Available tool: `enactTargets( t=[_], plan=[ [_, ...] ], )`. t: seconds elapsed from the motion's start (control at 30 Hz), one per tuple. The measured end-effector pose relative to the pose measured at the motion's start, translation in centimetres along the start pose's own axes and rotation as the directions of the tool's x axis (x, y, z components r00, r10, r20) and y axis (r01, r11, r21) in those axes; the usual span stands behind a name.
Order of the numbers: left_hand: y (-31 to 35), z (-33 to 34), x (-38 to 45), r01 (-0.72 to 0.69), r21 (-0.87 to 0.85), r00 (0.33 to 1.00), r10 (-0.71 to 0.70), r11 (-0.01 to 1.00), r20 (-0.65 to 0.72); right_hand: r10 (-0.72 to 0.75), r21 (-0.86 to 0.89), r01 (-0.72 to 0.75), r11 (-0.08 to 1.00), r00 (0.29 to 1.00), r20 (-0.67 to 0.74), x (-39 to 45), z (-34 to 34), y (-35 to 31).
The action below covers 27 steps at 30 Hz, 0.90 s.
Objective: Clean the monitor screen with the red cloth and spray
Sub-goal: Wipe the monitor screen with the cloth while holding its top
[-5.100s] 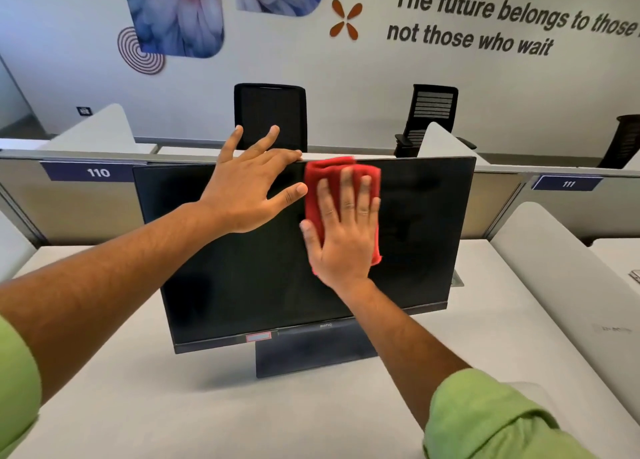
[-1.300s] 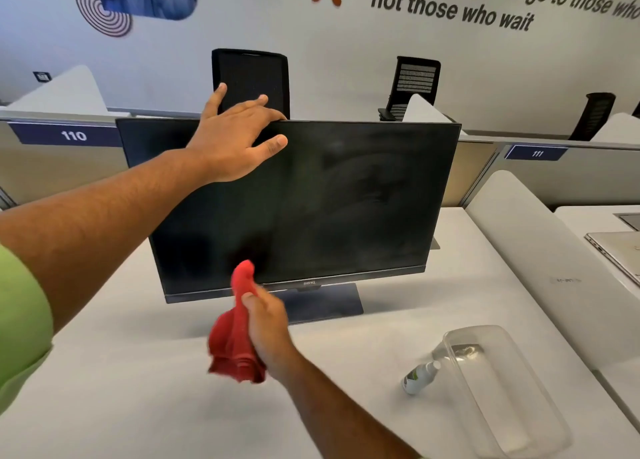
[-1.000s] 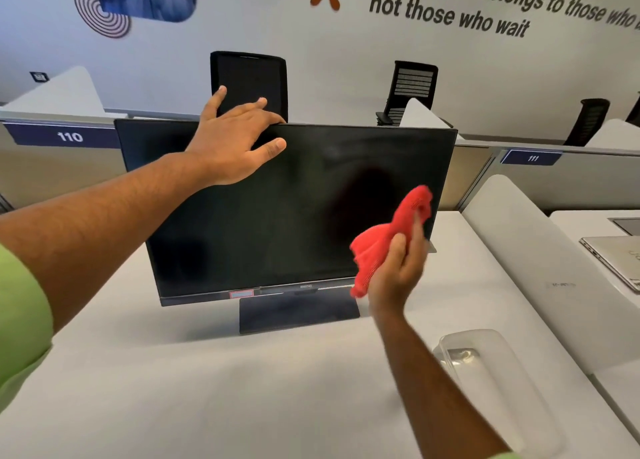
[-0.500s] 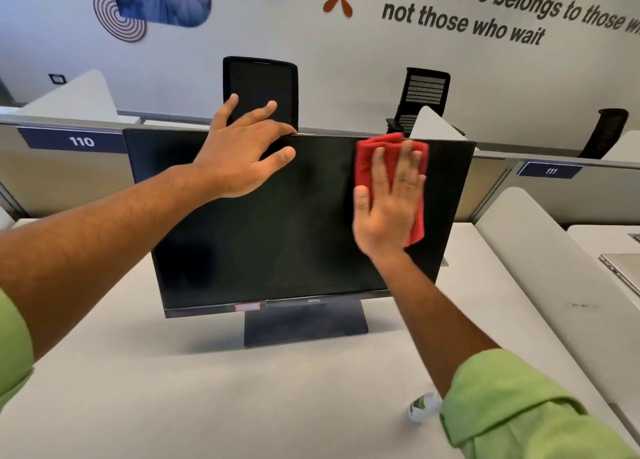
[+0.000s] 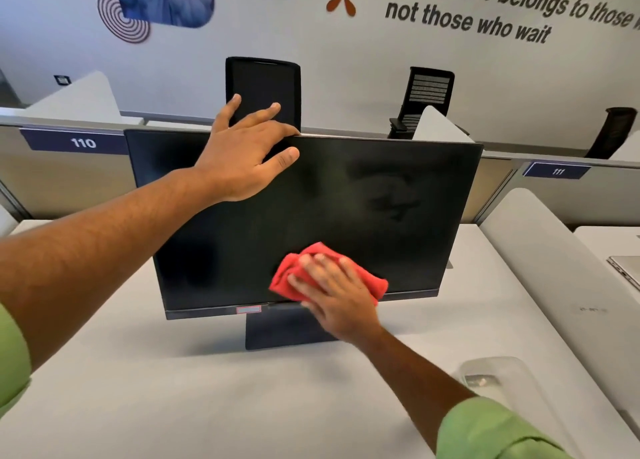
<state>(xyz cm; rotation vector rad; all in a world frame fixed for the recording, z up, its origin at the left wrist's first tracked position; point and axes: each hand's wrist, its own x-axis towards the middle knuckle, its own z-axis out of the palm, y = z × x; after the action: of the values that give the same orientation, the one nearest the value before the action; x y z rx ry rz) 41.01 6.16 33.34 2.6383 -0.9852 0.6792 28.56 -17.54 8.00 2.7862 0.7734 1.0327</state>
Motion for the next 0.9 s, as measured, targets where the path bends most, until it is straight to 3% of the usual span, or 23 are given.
enactTargets(
  t=[0.07,0.2,0.3,0.37,0.43,0.53,0.63,0.77,0.9],
  plan=[
    [-0.2,0.1,-0.1,-0.001,0.000,1.000,0.001,1.000,0.001,0.247,-0.005,-0.249,0.968,0.961,-0.124,-0.3,-1.5,3.2],
    [-0.1,0.0,-0.1,0.003,0.007,1.000,-0.003,1.000,0.002,0.631,0.066,-0.639,0.767,0.730,-0.263,3.9,-5.6,10.0],
    [0.1,-0.1,-0.1,0.006,0.013,1.000,-0.006,1.000,0.011,0.781,0.220,-0.759,0.612,0.538,-0.316,9.4,-8.5,12.5],
    [-0.2,-0.1,-0.4,0.016,0.010,1.000,-0.016,1.000,0.015,0.806,0.273,-0.771,0.576,0.480,-0.346,12.6,-9.5,12.1],
    [-0.5,-0.1,-0.7,0.031,-0.015,0.999,-0.031,0.999,0.009,0.752,0.232,-0.732,0.640,0.535,-0.385,14.8,-9.4,9.9],
    [-0.4,0.0,-0.5,0.027,-0.033,1.000,-0.027,0.999,0.003,0.540,0.119,-0.536,0.836,0.762,-0.356,16.4,-7.3,4.5],
    [-0.2,-0.1,-0.3,0.017,-0.047,1.000,-0.017,0.999,0.004,0.347,0.090,-0.335,0.938,0.901,-0.261,15.2,-4.4,-0.3],
    [-0.2,-0.4,-0.5,0.024,-0.038,1.000,-0.024,0.999,0.008,0.043,0.061,-0.036,0.997,0.992,-0.121,10.7,-1.9,-2.0],
    [0.3,-0.6,-0.3,0.005,-0.023,1.000,-0.005,1.000,0.024,-0.347,-0.004,0.350,0.937,0.931,0.112,6.1,-1.7,1.4]
  ],
)
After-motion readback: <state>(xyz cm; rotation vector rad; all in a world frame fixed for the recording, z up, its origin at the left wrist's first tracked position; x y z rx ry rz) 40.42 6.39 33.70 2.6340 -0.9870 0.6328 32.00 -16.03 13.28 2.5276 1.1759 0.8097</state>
